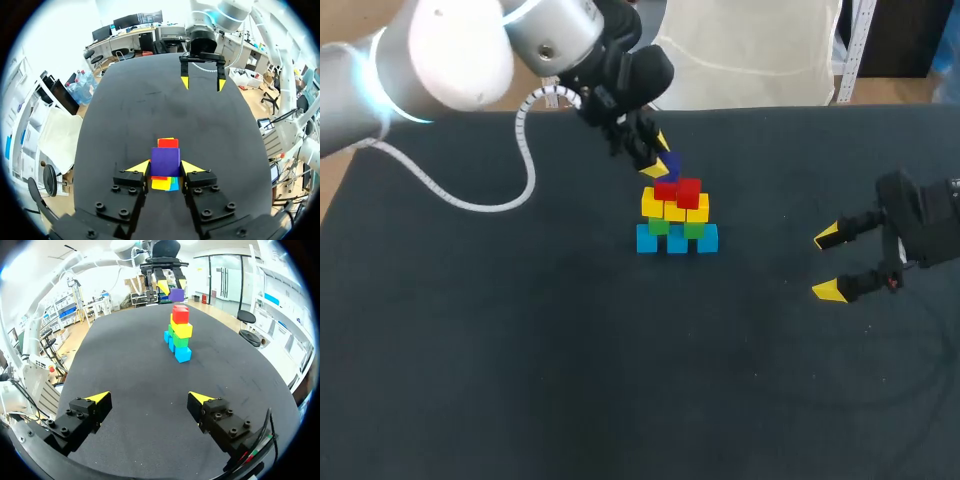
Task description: Place the blue cubes, place green cubes on the blue cubes, place the yellow cubes on the green cubes, then place the red cubes on the yellow cubes, and place purple cube on the red cubes.
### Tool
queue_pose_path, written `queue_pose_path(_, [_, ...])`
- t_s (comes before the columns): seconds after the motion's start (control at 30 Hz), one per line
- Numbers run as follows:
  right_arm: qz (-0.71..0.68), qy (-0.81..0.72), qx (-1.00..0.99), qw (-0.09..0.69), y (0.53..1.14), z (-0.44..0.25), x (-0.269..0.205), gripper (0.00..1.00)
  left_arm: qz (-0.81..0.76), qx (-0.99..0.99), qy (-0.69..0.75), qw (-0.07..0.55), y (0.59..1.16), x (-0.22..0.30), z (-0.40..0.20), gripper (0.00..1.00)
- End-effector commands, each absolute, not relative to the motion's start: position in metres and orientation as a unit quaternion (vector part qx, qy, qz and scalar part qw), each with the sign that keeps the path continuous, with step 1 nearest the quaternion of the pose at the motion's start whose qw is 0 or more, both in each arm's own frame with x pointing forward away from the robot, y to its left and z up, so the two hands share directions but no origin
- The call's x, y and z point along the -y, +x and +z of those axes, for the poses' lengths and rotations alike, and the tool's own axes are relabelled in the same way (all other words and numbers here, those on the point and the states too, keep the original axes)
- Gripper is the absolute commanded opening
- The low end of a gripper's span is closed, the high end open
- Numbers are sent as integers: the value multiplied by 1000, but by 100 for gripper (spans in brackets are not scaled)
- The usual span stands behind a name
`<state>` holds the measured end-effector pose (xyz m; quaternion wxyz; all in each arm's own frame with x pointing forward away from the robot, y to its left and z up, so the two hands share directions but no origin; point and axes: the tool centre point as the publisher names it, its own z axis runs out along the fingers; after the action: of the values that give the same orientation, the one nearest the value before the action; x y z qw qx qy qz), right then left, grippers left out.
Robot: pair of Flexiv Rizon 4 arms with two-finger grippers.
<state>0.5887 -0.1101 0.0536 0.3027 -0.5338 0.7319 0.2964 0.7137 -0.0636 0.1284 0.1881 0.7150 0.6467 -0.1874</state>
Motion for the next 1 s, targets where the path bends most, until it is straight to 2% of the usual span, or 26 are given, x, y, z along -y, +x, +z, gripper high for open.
queue_pose_path(0.03, [298,-534,-731,303,590,53,110,100,-201,-642,718,178,722,68,124,0])
queue_pose_path(1.0, [298,-534,-731,303,590,53,110,100,-218,-634,715,197,718,73,117,0])
